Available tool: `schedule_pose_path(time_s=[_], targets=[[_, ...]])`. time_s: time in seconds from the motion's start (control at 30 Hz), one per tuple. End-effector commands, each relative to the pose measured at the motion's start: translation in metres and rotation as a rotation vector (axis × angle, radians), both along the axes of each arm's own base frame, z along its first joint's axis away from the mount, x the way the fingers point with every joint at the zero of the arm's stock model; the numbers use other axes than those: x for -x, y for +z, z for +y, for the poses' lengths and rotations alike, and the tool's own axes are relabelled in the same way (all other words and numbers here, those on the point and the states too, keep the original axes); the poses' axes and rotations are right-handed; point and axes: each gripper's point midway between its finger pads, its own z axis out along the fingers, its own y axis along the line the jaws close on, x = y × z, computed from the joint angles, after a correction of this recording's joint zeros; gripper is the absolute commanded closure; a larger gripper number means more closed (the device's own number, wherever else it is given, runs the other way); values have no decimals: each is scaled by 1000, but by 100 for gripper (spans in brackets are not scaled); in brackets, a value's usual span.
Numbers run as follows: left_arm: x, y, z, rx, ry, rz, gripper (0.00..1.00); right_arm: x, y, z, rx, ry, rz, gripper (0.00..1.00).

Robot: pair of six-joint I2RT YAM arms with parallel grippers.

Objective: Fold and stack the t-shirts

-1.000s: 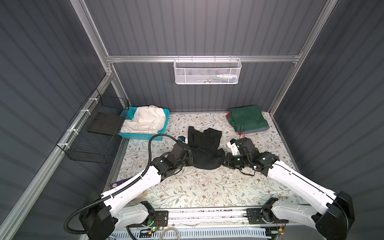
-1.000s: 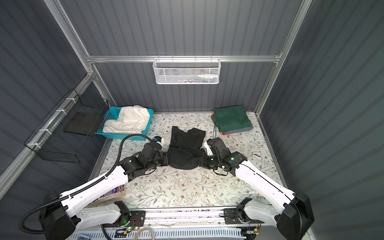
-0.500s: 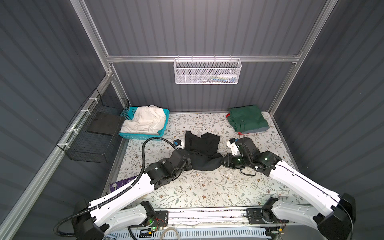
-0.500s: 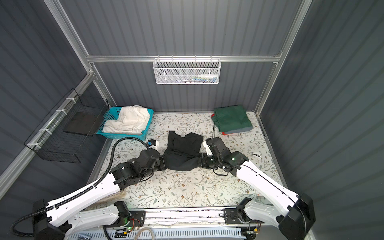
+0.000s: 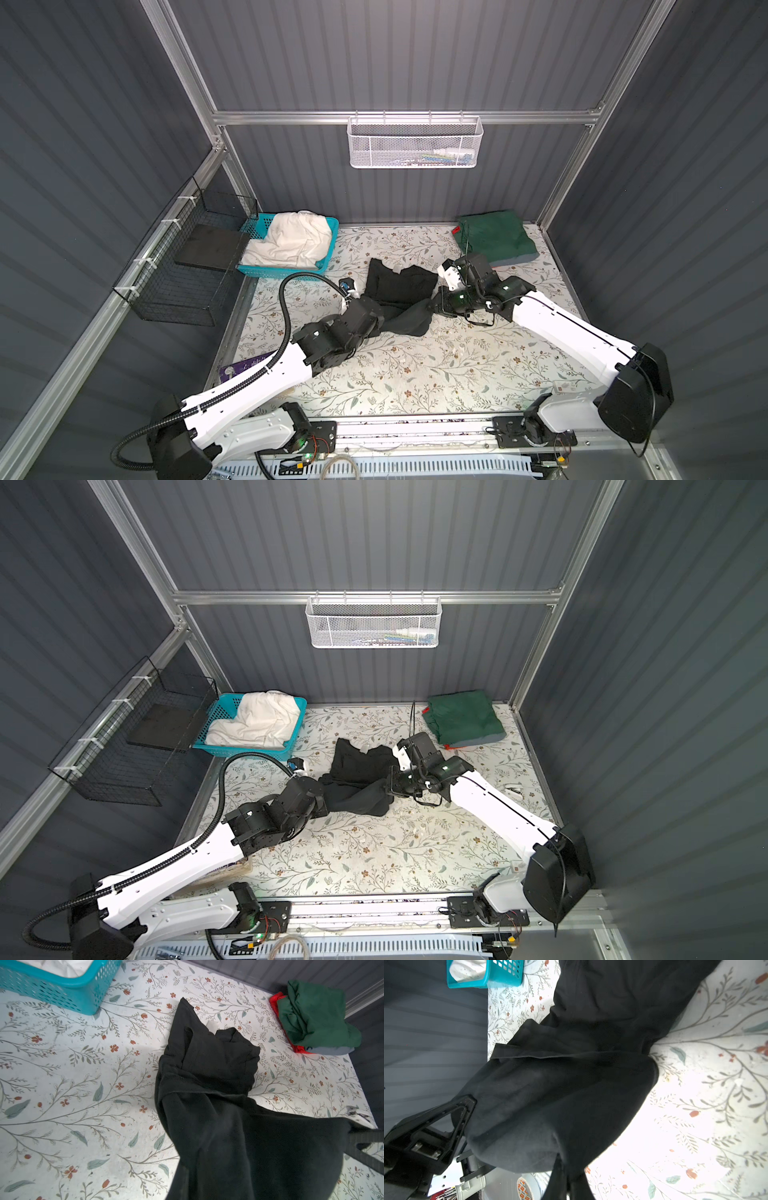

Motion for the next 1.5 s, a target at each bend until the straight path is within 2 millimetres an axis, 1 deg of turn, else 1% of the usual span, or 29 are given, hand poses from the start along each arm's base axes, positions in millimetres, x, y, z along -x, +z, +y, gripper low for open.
schedule_pose_path(time_s=[0.0,0.17,0.3,0.43,0.57,0.67,0.77,0.93,1.07,1.13,1.17,1.2,1.37,1.47], targets=[[-14,21,1,-30,54,-58,100,-13,17,7,-54,27,-40,100],[-28,33,-15,-49,36,-78,100,-29,13,3,-68,10,-31,100],[-42,36,-15,-58,50,-78,100,-42,8,1,-92,3,-10,100],[-62,26,-13,-25,52,-32,100,-54,6,0,-101,6,-4,100],[-79,17,-12,-37,53,2,100,-66,3,-1,-111,3,5,100],[-94,9,-15,-33,43,27,100,-75,-1,-1,-120,-5,14,100],[-108,7,-20,-51,34,36,100,-83,-8,-2,-115,-17,27,100],[-135,-6,-24,-27,19,83,100,-101,-16,-5,-134,-43,42,100],[-155,-10,-24,-28,14,84,100,-116,-23,-8,-119,-53,58,100],[-165,-15,-26,-34,10,95,100,-122,-27,-9,-119,-58,78,100],[-173,-9,-29,-23,6,86,100,-124,-29,-9,-123,-55,87,100],[-179,-11,-31,-20,1,88,100,-126,-30,-11,-124,-57,93,100],[-203,-29,-36,-26,-4,119,100,-141,-39,-23,-90,-75,116,100],[-216,-39,-37,-33,-2,132,100,-152,-41,-25,-94,-77,125,100]])
